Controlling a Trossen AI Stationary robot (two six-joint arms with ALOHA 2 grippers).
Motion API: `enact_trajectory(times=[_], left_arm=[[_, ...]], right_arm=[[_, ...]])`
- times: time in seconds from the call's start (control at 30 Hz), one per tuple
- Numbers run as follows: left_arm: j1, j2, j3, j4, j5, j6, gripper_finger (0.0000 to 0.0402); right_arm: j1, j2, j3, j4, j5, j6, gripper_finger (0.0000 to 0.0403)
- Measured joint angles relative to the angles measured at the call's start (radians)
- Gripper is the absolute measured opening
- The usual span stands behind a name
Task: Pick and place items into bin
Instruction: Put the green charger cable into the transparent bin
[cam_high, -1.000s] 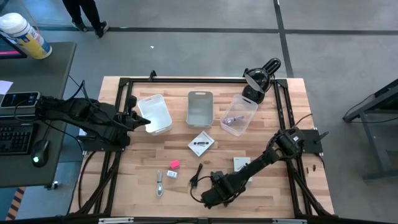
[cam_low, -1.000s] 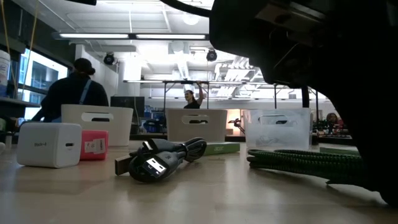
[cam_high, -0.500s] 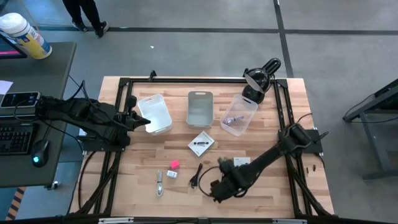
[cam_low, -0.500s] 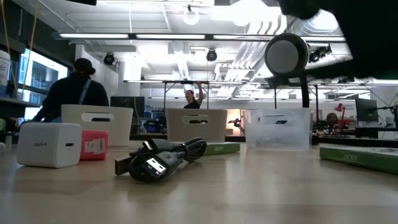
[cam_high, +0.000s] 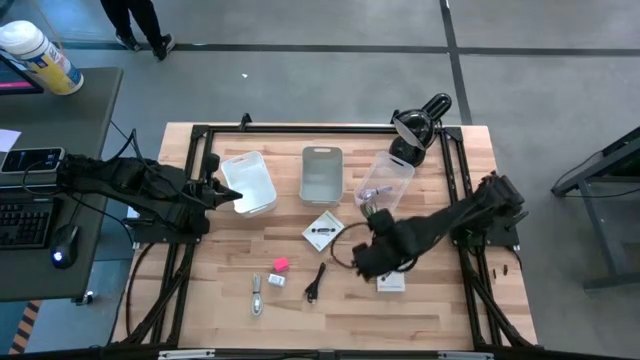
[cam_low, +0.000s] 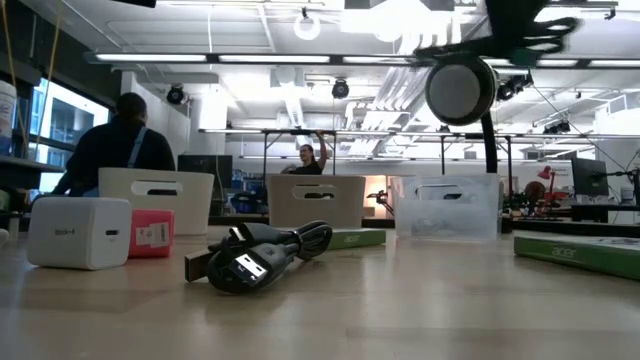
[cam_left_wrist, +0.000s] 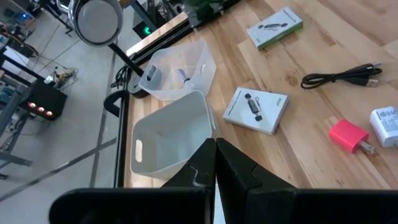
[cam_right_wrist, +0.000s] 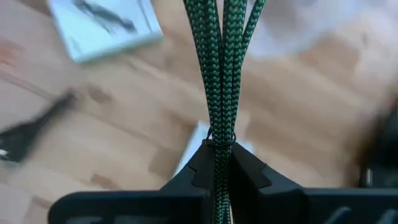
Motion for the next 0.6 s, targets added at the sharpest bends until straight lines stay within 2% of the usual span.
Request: enact_trajectory(times=[0.17, 0.37, 0.53, 0.6], left_arm=[[0.0, 0.0, 0.0, 0.0, 0.001, -0.011, 0.0001], [0.0, 0.0, 0.0, 0.0, 0.001, -0.042, 0.0001], [0.0, 0.0, 0.0, 0.0, -0.027, -0.055, 0.0001], [0.0, 0.0, 0.0, 0.0, -0.035, -0.06, 0.0001]], right_arm=[[-0.076, -0.061, -0.036, -0.003, 0.114, -0.161, 0.0018], [-0.15, -0.066, -0.148, 0.0, 0.128, -0.362, 0.0015], [-0.19, -0.079, -0.272, 0.008, 0.158, -0.361, 0.0021], [-0.216, -0.102, -0.319, 0.063, 0.153, -0.345, 0.0017]])
